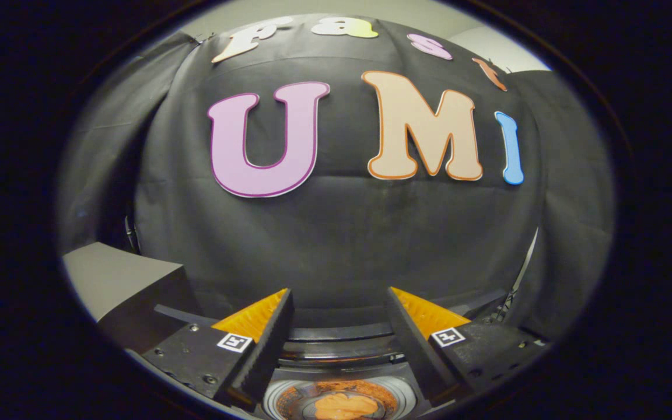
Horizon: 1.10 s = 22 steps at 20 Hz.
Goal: Put the clothes into the washing machine and then close the washing machine lid.
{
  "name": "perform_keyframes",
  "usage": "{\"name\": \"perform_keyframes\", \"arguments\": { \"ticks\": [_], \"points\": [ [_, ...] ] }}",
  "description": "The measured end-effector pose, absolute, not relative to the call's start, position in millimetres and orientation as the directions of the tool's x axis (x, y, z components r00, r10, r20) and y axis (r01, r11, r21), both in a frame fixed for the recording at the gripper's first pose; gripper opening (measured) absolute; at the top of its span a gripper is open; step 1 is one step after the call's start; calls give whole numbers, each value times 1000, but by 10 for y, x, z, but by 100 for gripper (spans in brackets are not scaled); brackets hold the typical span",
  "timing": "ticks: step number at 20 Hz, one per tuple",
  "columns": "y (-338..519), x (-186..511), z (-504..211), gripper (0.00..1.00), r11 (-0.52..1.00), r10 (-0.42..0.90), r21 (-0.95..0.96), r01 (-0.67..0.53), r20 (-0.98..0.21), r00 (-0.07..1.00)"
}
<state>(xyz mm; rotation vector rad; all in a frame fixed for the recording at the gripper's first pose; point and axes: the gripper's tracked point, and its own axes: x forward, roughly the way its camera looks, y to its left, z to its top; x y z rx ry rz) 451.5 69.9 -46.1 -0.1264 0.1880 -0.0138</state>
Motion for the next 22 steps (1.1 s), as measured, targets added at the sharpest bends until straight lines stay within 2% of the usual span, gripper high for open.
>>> {"name": "perform_keyframes", "arguments": {
  "ticks": [12,16,22],
  "points": [
    [592,4183,-663,95,992,-52,-127,28,-192,980],
    [541,4112,-1029,96,994,-64,-108,32,-307,950],
    [549,3998,-1053,96,992,-77,-120,42,-303,950]
  ]
}}
